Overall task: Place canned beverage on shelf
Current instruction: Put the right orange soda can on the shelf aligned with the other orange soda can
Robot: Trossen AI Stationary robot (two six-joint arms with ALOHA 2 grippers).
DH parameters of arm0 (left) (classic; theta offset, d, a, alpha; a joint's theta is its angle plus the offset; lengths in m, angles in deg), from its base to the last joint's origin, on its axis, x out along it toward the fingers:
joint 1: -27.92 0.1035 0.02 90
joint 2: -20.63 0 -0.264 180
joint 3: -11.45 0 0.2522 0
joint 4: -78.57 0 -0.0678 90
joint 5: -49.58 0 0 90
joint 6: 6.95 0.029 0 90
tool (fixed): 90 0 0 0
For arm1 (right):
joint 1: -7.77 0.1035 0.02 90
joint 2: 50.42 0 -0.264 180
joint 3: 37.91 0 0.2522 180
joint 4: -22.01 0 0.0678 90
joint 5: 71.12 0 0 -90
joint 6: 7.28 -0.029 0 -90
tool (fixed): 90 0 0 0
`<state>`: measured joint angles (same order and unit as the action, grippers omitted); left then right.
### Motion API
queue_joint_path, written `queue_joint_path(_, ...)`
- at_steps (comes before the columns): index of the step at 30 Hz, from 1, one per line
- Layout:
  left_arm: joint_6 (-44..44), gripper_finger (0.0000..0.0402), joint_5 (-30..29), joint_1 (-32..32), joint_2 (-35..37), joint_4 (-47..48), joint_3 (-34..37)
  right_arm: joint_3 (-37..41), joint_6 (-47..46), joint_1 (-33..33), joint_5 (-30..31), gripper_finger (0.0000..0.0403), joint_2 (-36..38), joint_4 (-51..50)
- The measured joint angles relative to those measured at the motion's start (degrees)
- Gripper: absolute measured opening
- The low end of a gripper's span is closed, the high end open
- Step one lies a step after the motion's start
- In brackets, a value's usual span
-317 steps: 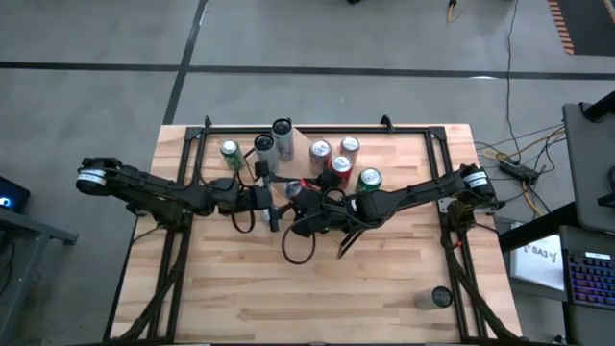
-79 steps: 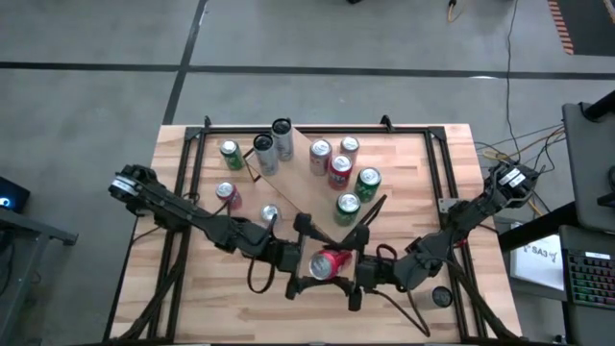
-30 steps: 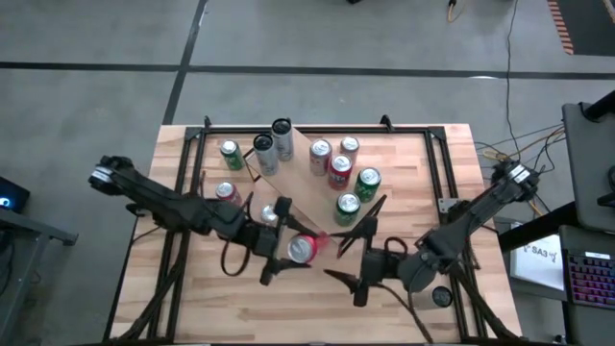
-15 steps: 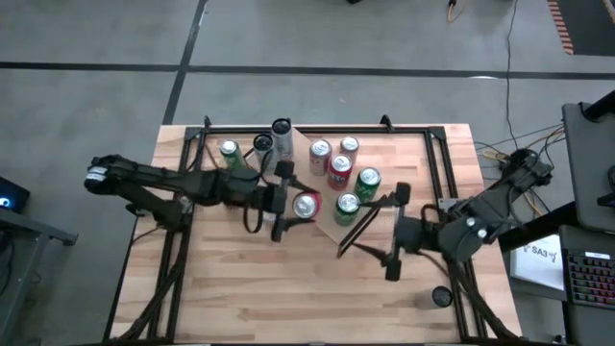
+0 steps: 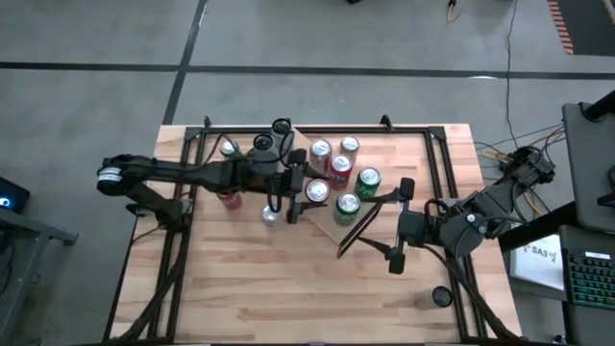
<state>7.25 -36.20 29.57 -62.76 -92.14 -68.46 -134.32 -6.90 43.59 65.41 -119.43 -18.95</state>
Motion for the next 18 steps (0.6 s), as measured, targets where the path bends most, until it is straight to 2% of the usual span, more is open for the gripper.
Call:
queue_joint_path(14, -4.19, 0.0280, -0.05, 0.02, -2.00, -0.10, 0.63, 0.06, -0.83, 0.00, 0.04, 0.0368, -0.11, -1.31)
queue_joint_path(18, -5.23, 0.0280, 0.84, 0.02, -1.97, -4.50, 3.16, 0.15, -0.85, 0.04, 0.05, 0.0368, -0.13, -1.40)
